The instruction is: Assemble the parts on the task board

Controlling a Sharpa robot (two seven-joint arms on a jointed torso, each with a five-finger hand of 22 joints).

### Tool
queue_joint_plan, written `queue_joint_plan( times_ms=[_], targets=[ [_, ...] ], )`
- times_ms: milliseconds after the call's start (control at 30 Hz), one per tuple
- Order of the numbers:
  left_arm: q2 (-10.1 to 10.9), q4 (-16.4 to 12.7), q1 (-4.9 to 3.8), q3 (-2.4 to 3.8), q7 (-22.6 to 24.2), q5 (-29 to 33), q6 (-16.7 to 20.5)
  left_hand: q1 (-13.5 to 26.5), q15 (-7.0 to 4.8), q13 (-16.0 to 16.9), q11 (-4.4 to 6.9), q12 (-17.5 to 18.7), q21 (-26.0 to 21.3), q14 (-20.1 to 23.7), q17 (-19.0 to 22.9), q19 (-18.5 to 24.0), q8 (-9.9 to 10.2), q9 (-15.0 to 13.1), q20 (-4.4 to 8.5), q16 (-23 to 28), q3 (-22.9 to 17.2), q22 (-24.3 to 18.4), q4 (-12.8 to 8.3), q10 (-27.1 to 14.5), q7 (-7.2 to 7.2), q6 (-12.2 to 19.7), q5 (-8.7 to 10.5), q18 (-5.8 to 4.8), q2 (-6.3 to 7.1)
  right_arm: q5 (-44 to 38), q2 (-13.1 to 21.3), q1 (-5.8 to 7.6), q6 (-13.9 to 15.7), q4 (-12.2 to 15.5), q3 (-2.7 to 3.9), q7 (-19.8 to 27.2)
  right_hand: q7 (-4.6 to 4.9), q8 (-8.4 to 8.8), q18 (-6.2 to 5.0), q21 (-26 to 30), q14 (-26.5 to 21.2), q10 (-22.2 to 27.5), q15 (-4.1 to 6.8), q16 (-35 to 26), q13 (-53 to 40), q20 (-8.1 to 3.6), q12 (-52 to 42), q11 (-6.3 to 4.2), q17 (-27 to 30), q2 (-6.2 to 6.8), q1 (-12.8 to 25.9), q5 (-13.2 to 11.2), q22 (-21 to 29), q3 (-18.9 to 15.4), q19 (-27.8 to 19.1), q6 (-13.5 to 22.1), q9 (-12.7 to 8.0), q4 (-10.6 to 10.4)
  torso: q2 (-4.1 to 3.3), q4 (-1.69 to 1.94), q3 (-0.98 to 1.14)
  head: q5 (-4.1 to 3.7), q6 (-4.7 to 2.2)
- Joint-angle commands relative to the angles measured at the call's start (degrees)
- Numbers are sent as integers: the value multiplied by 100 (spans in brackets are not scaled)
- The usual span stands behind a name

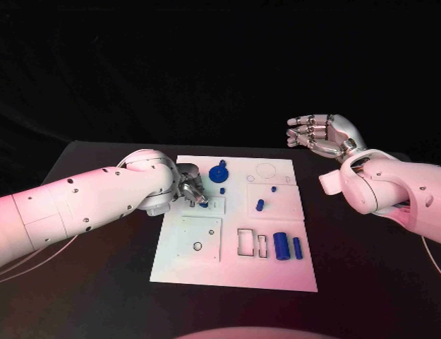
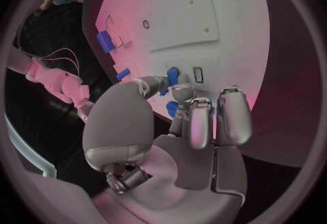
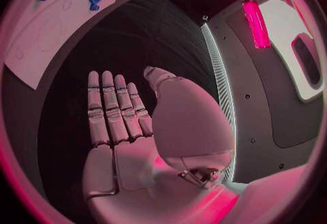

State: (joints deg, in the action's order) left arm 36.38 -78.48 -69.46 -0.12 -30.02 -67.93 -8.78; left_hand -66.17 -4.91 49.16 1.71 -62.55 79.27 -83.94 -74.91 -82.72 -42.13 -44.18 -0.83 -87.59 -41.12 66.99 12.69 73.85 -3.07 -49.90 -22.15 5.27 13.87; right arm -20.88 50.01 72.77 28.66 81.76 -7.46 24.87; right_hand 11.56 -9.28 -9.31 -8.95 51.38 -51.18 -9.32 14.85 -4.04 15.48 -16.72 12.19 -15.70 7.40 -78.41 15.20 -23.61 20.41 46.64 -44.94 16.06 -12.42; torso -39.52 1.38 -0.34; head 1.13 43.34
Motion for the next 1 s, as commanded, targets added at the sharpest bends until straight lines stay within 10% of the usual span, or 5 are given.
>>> queue_joint_plan(
  times_ms=[33,1000],
  targets=[
    [-20,-14,17,-5,51,-11,-80,-78,-33,6,-5,-21,17,-485,-1011,-28,-11,5,7,-33,-1127,-2,-1154,30,15,-29,-18,-100,-11,8,0,-3,-103,3,0,76,429,25,-98,31,5,24,-34,-29,5,24,-14,-3,8,-2,40,23,5,-8,24,32,-5,2,-2,1,3,-5,6],
    [-163,171,17,-20,75,214,-358,251,-93,185,81,-148,34,-500,-1082,-40,63,-53,41,-66,-374,56,-786,214,148,-177,56,-107,-132,13,8,-3,-108,12,0,77,429,25,-98,36,7,25,-34,-32,8,25,-17,-3,11,-6,56,29,13,-10,27,29,-7,0,2,6,9,0,44]
  ],
)
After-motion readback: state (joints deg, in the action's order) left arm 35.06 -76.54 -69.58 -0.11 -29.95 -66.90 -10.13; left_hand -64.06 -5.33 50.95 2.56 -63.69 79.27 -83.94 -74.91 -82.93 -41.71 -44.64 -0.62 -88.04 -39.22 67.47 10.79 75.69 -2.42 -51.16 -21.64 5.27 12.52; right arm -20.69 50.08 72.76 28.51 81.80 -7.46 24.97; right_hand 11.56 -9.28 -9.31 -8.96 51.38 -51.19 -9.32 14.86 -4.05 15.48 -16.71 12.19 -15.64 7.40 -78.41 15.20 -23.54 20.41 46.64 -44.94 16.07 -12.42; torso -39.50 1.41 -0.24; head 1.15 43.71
